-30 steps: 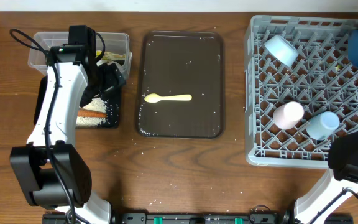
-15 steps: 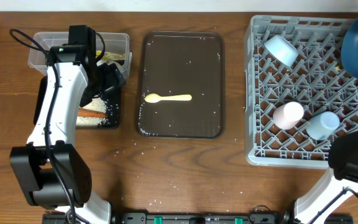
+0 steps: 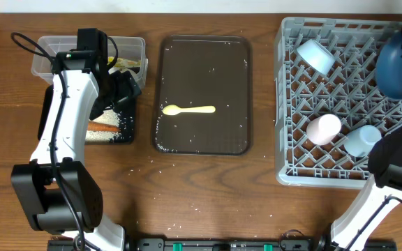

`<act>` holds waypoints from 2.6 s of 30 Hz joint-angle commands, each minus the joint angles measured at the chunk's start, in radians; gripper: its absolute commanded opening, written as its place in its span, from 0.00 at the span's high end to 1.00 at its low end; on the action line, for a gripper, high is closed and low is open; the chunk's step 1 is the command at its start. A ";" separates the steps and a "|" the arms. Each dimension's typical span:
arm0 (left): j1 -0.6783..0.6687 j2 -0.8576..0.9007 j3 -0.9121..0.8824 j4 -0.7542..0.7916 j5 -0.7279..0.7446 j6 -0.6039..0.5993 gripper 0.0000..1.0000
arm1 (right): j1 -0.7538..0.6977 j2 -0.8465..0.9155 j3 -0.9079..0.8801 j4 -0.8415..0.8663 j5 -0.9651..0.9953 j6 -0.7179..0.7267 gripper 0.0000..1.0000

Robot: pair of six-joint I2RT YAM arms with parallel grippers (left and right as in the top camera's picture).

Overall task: Sort waste into correct bins and load items into the dishwasher rack
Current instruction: 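Carry the dark-blue plate to the rack and stand it upright, then grasp the yellow spoon on the brown tray with the right gripper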

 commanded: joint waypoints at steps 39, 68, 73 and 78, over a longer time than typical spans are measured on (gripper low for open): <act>0.002 0.000 0.000 -0.003 -0.016 0.001 0.04 | 0.182 0.015 0.003 -0.108 -0.030 -0.140 0.61; 0.002 0.000 0.000 -0.003 -0.016 0.001 0.04 | 0.218 -0.245 0.005 -0.206 -0.843 0.243 0.01; 0.002 0.000 0.000 -0.003 -0.016 0.001 0.04 | 0.220 -0.254 0.004 -0.271 -1.176 0.302 0.05; 0.002 0.000 0.000 -0.003 -0.016 0.001 0.04 | 0.283 -0.216 -0.018 -0.296 -1.496 0.352 0.28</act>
